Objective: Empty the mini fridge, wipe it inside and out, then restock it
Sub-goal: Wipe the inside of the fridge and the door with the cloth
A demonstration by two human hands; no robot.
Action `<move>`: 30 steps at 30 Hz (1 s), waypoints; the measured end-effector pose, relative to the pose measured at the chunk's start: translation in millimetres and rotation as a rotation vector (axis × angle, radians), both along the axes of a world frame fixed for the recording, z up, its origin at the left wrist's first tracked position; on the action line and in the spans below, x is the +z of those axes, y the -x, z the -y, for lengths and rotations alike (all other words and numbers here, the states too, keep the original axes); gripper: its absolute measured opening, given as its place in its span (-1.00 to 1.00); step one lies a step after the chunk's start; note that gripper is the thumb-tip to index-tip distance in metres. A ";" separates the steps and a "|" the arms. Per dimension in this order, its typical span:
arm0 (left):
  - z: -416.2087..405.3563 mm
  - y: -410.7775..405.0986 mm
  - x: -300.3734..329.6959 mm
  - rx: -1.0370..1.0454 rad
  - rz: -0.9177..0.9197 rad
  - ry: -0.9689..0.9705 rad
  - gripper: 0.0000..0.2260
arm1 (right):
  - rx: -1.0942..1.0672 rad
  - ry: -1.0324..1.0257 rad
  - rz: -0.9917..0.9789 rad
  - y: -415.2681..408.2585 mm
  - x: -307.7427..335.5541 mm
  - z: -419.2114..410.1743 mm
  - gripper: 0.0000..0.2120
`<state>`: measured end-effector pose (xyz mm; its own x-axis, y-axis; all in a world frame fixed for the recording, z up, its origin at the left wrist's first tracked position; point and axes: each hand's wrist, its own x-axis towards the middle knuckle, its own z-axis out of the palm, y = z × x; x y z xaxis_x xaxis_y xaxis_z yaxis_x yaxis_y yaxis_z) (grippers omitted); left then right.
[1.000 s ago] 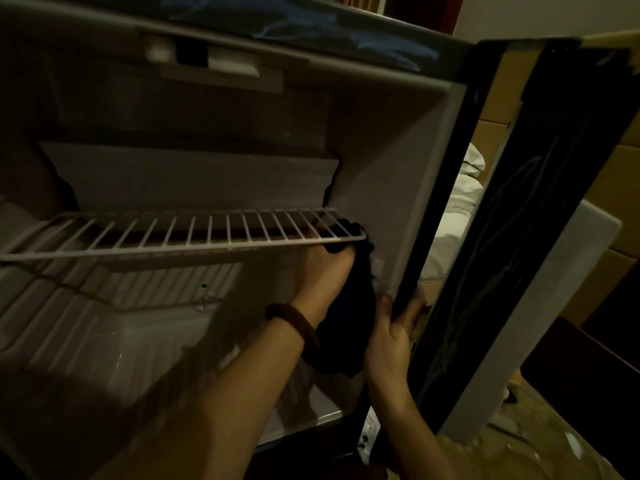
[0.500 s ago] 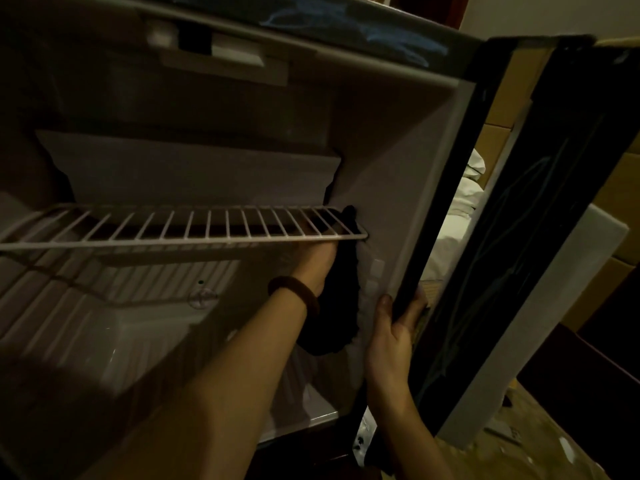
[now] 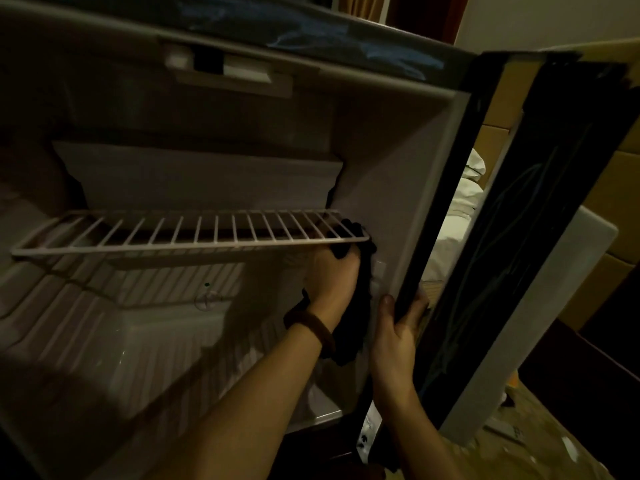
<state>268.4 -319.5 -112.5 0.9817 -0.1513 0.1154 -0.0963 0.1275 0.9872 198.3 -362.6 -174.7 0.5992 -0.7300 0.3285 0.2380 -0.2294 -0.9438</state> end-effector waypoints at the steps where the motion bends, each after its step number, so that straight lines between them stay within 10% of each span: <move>1: 0.1 -2.7 1.3 0.005 -0.006 0.012 -0.74 | 0.008 -0.009 0.005 0.5 0.8 -0.3 -0.57; 9: 1.5 -19.4 8.6 -0.048 -0.065 -0.093 -0.66 | -0.015 0.012 -0.073 -1.1 -2.5 -0.1 -0.45; 26: -22.6 32.5 -60.5 -0.031 0.645 -0.267 -0.58 | -0.022 0.047 -0.039 6.5 6.2 -4.8 -0.64; 30: -34.1 20.2 -105.4 -0.111 0.568 -0.413 -0.50 | 0.007 0.004 -0.013 7.5 9.5 -3.8 -0.63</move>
